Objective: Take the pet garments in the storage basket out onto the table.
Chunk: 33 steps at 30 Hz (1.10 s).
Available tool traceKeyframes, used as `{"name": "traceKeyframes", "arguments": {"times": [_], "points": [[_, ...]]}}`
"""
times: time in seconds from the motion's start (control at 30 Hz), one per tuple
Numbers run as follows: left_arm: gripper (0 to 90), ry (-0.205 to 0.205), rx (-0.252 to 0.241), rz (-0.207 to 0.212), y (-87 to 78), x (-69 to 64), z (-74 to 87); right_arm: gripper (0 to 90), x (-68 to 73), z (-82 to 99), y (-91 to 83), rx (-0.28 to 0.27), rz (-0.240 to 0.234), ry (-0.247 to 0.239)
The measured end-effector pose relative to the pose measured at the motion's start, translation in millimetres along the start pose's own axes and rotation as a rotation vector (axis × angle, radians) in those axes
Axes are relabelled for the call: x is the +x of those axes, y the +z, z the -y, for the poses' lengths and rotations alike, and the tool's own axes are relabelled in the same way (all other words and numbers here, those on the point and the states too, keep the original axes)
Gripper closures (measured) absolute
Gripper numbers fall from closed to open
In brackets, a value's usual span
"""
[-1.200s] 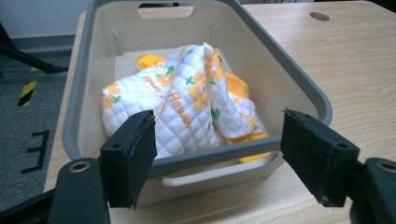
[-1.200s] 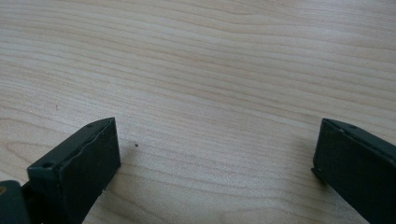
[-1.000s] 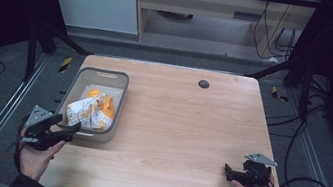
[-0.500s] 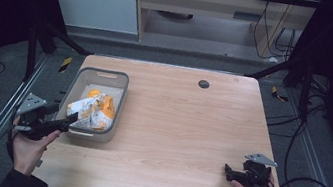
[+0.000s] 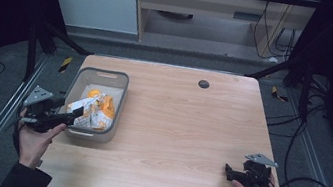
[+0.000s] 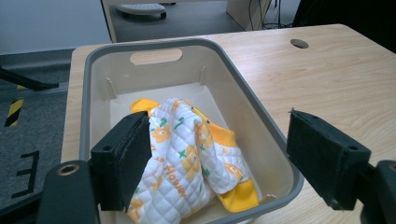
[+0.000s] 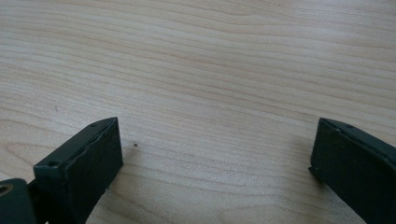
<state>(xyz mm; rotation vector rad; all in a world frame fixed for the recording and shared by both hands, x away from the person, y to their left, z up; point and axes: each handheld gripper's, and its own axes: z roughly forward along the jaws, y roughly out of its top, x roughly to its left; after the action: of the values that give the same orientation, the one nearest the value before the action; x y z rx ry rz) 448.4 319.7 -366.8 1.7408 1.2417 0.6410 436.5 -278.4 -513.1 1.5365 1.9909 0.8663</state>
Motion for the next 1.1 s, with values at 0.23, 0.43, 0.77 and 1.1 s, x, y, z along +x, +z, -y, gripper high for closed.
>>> {"name": "traceKeyframes", "arguments": {"times": [0.23, 0.43, 0.77, 1.1], "points": [[21.7, 0.001, 0.010, -0.003, 8.7, 2.9, -4.6, 2.2, 0.2, 0.1, 0.0, 0.000, 0.001, -0.001], [21.2, 0.012, 0.038, -0.011, 17.4, 6.1, -11.8, 2.1, 0.3, 0.1, 0.2, -0.001, 0.001, -0.002], [20.2, 0.020, 0.118, -0.021, 34.1, 13.6, -16.5, 2.1, 0.3, 0.1, 0.1, 0.000, 0.001, -0.001], [18.7, 0.025, 0.211, -0.011, 51.4, 18.4, -16.2, 2.0, 0.3, 0.0, 0.2, 0.000, 0.001, -0.002]]}}
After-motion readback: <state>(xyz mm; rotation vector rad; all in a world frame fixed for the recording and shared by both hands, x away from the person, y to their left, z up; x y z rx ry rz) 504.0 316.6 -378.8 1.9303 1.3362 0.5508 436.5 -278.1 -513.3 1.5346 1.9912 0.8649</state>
